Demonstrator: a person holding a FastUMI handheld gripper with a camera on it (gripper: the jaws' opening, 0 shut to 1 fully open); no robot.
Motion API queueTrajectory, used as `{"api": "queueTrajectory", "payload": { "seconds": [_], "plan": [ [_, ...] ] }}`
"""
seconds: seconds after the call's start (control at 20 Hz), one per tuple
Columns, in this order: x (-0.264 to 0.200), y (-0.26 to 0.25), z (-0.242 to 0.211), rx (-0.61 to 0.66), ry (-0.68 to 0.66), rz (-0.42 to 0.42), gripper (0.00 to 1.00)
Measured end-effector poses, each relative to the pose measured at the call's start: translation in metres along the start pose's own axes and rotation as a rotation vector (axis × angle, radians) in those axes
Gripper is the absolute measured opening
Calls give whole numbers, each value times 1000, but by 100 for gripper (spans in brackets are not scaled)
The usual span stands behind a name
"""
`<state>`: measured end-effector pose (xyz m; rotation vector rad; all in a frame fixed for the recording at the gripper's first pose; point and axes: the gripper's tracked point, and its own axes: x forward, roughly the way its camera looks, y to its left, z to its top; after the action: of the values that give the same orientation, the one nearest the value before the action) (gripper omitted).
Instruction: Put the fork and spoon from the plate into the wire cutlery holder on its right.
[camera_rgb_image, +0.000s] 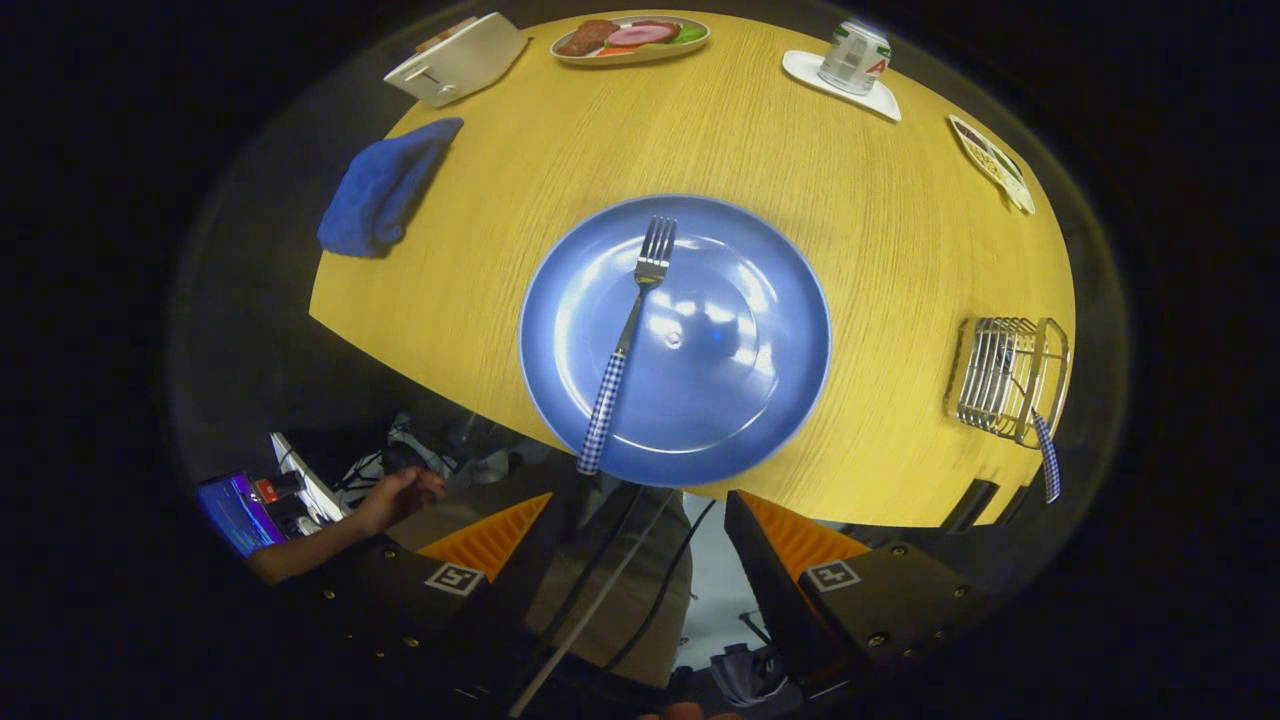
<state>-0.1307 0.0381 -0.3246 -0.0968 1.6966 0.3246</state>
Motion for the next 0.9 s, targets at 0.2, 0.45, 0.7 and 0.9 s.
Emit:
{"api": "queueTrajectory", "payload": {
  "seconds": [0.2, 0.45, 0.7, 0.9],
  "plan": [
    [19, 7, 15, 39, 3, 4, 100],
    [42, 11, 25, 105, 21, 20, 100],
    [58, 13, 36, 114, 20, 17, 99],
    [64, 13, 36, 122, 33, 21, 90]
  ]
}}
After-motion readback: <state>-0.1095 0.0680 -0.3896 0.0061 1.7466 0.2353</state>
